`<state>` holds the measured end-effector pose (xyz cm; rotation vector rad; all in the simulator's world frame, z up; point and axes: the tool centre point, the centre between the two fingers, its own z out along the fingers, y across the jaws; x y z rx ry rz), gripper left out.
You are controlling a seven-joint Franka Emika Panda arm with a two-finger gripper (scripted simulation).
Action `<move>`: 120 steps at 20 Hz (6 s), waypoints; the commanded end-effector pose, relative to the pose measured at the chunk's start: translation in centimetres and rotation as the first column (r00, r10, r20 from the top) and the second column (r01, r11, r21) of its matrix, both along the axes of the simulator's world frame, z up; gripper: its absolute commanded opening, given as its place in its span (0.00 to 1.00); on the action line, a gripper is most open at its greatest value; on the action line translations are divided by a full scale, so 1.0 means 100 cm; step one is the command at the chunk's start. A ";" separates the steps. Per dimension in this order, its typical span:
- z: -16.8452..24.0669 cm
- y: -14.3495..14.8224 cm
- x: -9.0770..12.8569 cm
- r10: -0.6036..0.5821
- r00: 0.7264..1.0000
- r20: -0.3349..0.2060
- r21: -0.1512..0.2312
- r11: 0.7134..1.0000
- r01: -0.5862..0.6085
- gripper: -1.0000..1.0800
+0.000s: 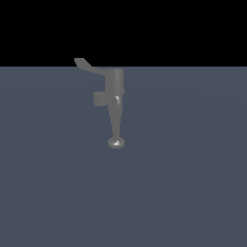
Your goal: Turn on the faucet by rotating a designated handle.
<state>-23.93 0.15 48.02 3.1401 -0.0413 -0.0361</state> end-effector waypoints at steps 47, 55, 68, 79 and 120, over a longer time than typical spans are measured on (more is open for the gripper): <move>-0.091 0.063 0.207 -0.891 0.436 -0.126 0.006 0.439 0.899 0.00; -0.117 0.077 0.239 -0.965 0.244 -0.098 -0.023 0.247 0.969 0.00; -0.159 0.103 0.284 -0.998 -0.068 -0.020 -0.027 -0.067 0.997 0.00; -0.178 0.116 0.303 -0.978 -0.206 0.019 -0.003 -0.206 0.979 0.00; -0.180 0.136 0.225 -0.975 -0.220 0.023 0.001 -0.220 0.975 0.00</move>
